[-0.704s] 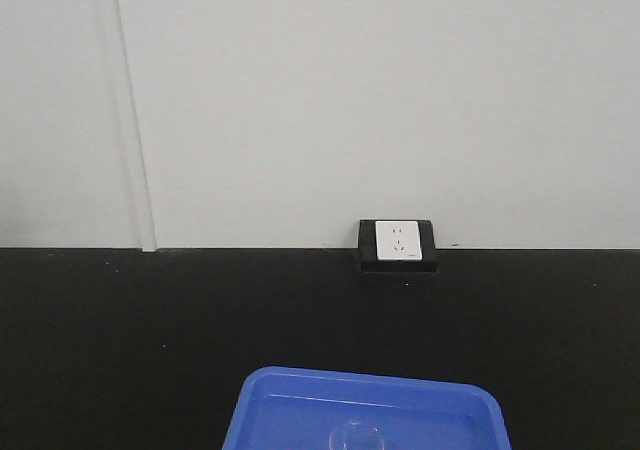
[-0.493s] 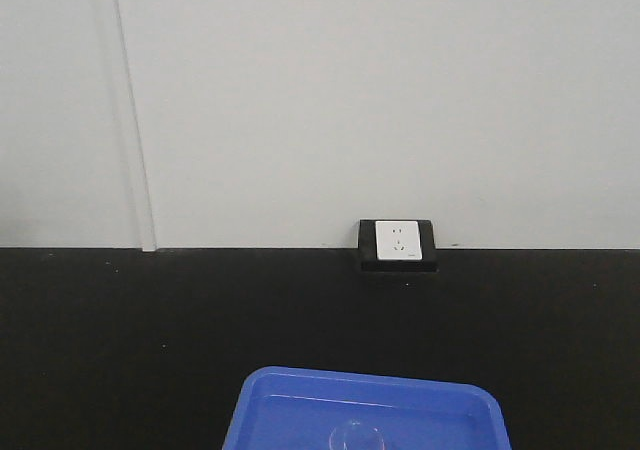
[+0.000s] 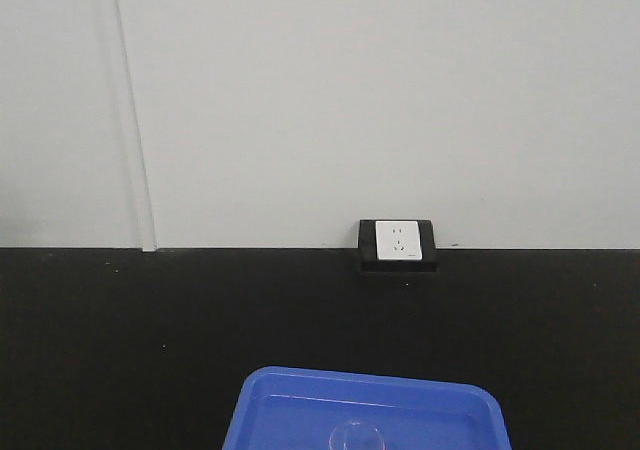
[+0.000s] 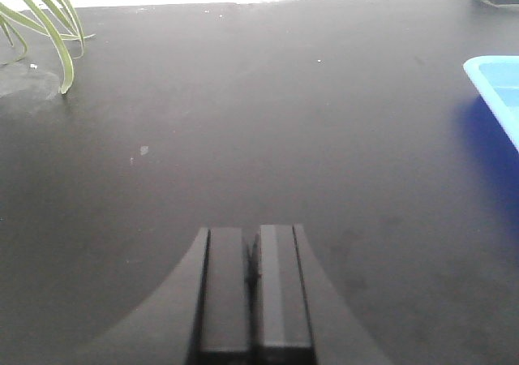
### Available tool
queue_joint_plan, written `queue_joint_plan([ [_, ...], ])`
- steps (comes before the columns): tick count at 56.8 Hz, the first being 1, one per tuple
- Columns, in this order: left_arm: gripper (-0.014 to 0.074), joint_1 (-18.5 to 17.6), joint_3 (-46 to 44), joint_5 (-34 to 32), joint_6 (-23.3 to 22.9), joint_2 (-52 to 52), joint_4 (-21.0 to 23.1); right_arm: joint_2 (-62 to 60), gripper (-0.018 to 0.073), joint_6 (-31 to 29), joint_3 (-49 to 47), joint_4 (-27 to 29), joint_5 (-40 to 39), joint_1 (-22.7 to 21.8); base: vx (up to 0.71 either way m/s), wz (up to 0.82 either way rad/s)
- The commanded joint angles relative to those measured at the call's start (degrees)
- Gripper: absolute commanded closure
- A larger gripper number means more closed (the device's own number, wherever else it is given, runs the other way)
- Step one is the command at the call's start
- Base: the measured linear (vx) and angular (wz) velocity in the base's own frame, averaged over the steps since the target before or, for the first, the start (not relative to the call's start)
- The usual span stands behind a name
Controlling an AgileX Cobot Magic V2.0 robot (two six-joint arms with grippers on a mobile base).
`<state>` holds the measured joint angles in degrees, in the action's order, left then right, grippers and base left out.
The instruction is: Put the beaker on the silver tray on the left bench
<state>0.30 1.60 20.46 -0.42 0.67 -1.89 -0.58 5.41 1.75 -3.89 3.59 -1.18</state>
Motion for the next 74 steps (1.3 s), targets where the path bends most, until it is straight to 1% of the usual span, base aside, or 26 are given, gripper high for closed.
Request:
queue_joint_plan([
  [1,0.0595,-0.4,1.6,-4.4,-0.2,0.9,0.1,-1.0,0.0567,0.0,-0.4,0.7,-11.3,-0.3,0.0,0.0],
  [6,0.0595,-0.4,1.6,-4.4,-0.2,0.9,0.1,-0.3,0.0567,0.9,-4.4,2.9,-12.1,-0.3,0.0,0.0],
  [11,0.0595,-0.4,1.6,-4.4,-0.2,0.9,0.1,2.7,0.0567,0.4,-9.9,2.1,-11.2,-0.3,0.0,0.0],
  [15,0.0595,-0.4,1.6,-4.4,-0.2,0.9,0.1,7.4,0.0567,-0.5,-15.7,1.1,-9.9,-0.3,0.0,0.0],
  [21,0.0595,-0.4,1.6,-4.4,-0.2,0.9,0.1,18.4,0.0567,-0.9,-24.6,-1.0,-8.6,-0.3,0.0,0.0],
  [25,0.0595,-0.4,1.6,-4.4,-0.2,0.9,0.1,25.6,0.0567,-0.9,-28.8,-2.4,-8.1,-0.3,0.0,0.0],
  [30,0.0595,-0.4,1.6,-4.4,-0.2,0.9,0.1,34.3,0.0567,-0.3,-34.2,-2.2,-8.4,-0.3,0.0,0.0],
  [35,0.0595,-0.4,1.6,-4.4,-0.2,0.9,0.1,41.1,0.0567,-0.3,-37.4,-1.9,-8.4,-0.3,0.0,0.0],
  [42,0.0595,-0.4,1.6,-4.4,-0.2,0.9,0.1,47.4,0.0567,-0.2,-38.5,-1.4,-10.5,-0.3,0.0,0.0],
  [47,0.0595,-0.4,1.6,-4.4,-0.2,0.9,0.1,51.0,0.0565,-0.2,-38.5,0.3,-11.1,-0.3,0.0,0.0],
  [58,0.0595,-0.4,1.6,-4.4,-0.2,0.9,0.1,54.9,0.0548,-0.2,-38.5,2.3,-10.9,-0.3,0.0,0.0],
  [66,0.0595,-0.4,1.6,-4.4,-0.2,0.9,0.1,56.1,0.0484,-0.2,-38.5,2.5,-10.9,-0.3,0.0,0.0],
  [70,0.0595,-0.4,1.6,-4.4,-0.2,0.9,0.1,56.4,0.0434,-0.2,-38.5,2.5,-10.9,-0.3,0.0,0.0],
  [74,0.0595,-0.4,1.6,-4.4,-0.2,0.9,0.1,56.4,0.0359,-0.2,-38.5,2.5,-10.9,-0.3,0.0,0.0],
])
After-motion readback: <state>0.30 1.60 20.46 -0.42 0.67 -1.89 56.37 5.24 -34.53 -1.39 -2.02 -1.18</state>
